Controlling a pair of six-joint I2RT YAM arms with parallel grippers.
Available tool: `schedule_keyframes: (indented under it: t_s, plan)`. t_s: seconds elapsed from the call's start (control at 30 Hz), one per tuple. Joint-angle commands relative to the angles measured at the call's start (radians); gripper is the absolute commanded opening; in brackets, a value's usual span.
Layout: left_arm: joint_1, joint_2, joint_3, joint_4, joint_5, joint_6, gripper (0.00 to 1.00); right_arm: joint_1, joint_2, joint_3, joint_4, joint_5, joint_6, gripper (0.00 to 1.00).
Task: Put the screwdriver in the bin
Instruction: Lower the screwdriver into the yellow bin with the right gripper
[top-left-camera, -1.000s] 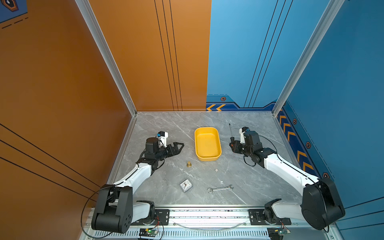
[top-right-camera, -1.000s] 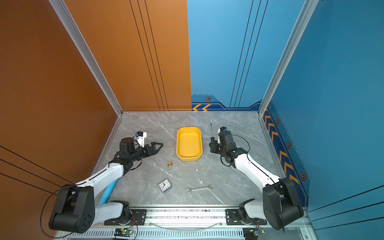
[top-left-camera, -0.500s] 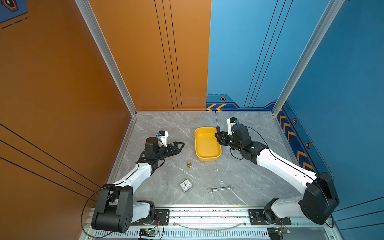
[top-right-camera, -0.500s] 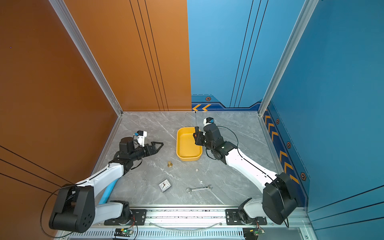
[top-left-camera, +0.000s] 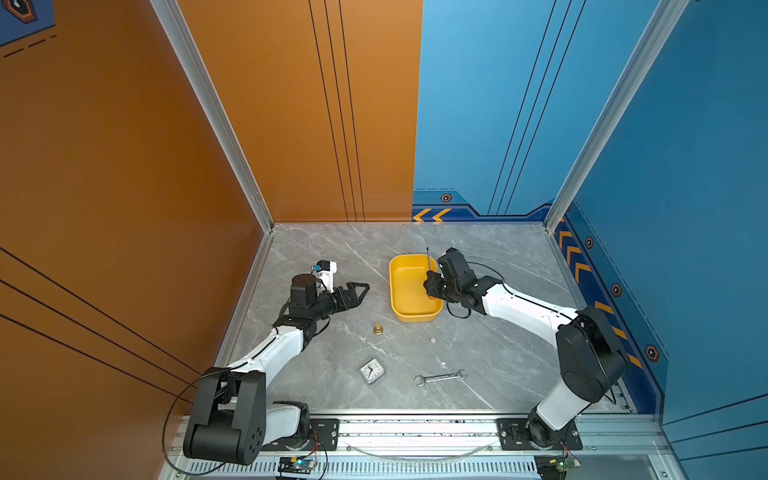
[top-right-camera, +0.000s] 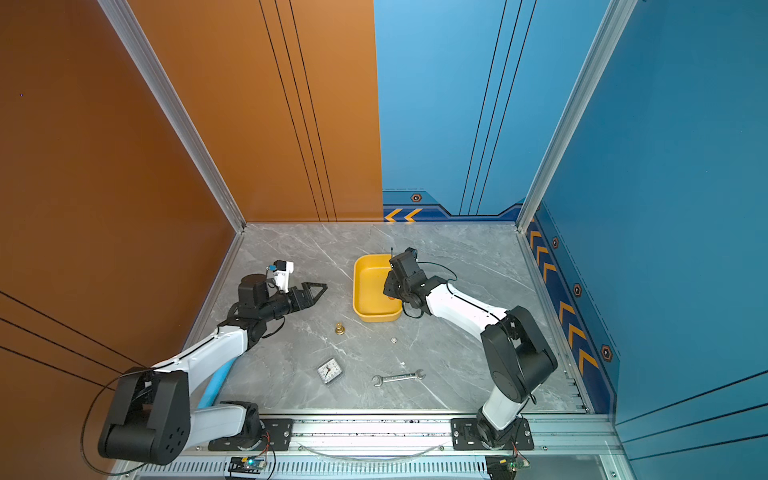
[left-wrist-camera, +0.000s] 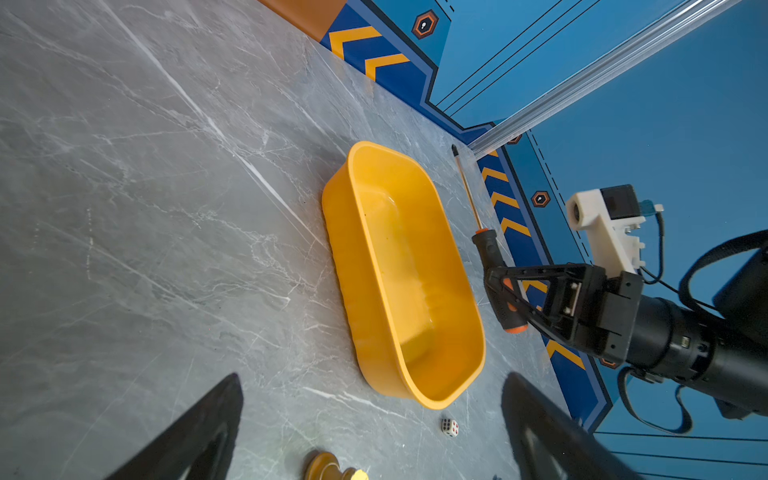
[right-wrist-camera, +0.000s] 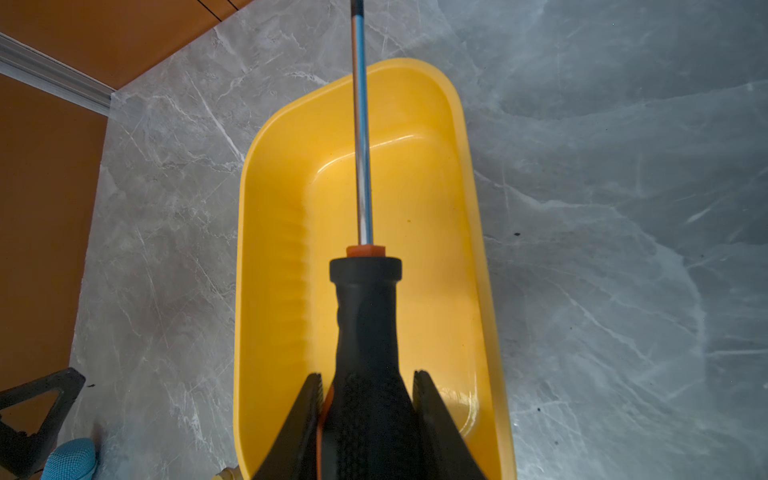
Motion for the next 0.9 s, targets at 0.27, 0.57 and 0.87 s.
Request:
schedule_keyframes:
  t_s: [0.27,0.57,0.87]
  plan:
    - [-0.005,0.024,-0.020,0.028,0.031,-0.008,0.98,0.018,0.083,0.067,-0.037,0.033,0.009,0.00]
    - [-0.003,0.030,-0.019,0.030,0.037,-0.008,0.98,0.051,0.152,0.130,-0.087,0.068,-0.036,0.00]
    - [-0.002,0.021,-0.017,0.030,0.034,-0.005,0.98,0.073,0.239,0.194,-0.129,0.096,-0.055,0.00]
